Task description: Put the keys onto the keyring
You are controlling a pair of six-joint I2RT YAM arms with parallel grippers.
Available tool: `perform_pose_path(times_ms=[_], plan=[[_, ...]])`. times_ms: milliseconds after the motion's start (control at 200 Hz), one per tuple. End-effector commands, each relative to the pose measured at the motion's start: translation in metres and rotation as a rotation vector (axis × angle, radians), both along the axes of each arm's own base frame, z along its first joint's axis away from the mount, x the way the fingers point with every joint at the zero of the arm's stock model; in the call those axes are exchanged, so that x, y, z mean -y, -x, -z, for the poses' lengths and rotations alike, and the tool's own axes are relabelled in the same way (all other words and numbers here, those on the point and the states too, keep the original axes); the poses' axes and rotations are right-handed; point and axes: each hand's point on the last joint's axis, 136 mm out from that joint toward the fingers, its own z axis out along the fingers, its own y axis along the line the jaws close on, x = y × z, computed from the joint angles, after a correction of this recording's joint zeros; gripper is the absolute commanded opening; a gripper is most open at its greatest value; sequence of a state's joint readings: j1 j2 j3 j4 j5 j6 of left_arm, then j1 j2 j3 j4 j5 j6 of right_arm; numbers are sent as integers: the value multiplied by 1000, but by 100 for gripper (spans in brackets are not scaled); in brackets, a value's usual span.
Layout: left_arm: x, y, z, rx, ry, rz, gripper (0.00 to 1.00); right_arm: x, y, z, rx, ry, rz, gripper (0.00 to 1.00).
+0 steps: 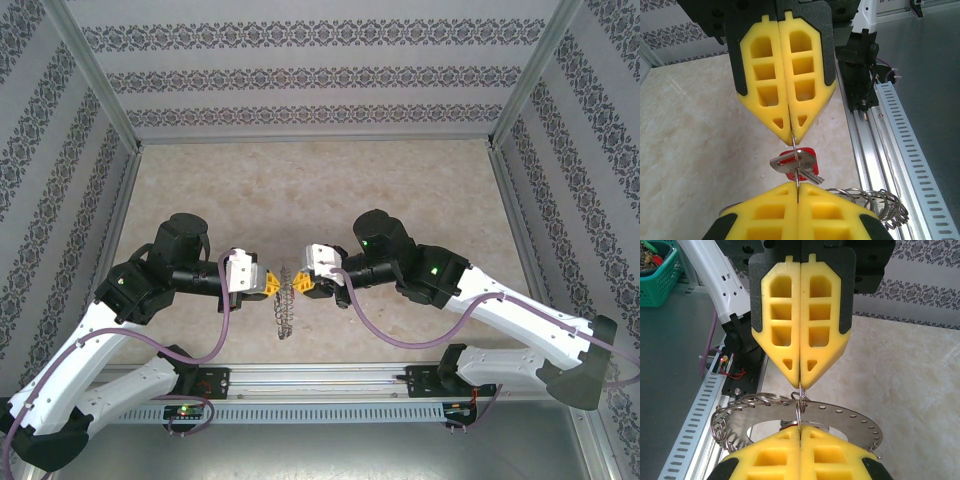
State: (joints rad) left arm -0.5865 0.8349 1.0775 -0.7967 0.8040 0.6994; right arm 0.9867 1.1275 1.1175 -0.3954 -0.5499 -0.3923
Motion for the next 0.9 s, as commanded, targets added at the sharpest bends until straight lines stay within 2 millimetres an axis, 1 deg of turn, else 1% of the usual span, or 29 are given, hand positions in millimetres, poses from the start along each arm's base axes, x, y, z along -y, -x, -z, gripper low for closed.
perform_pose_path(times_ms=[0,165,894], plan=[[1,2,-18,45,57,16,0,0,5,-17,28,-38,-13,0],[1,2,-18,43,57,16,0,-2,4,-14,23,-31,-14,0],[1,2,-19,45,60,18,0,-5,0,-14,35,-37,-4,0]])
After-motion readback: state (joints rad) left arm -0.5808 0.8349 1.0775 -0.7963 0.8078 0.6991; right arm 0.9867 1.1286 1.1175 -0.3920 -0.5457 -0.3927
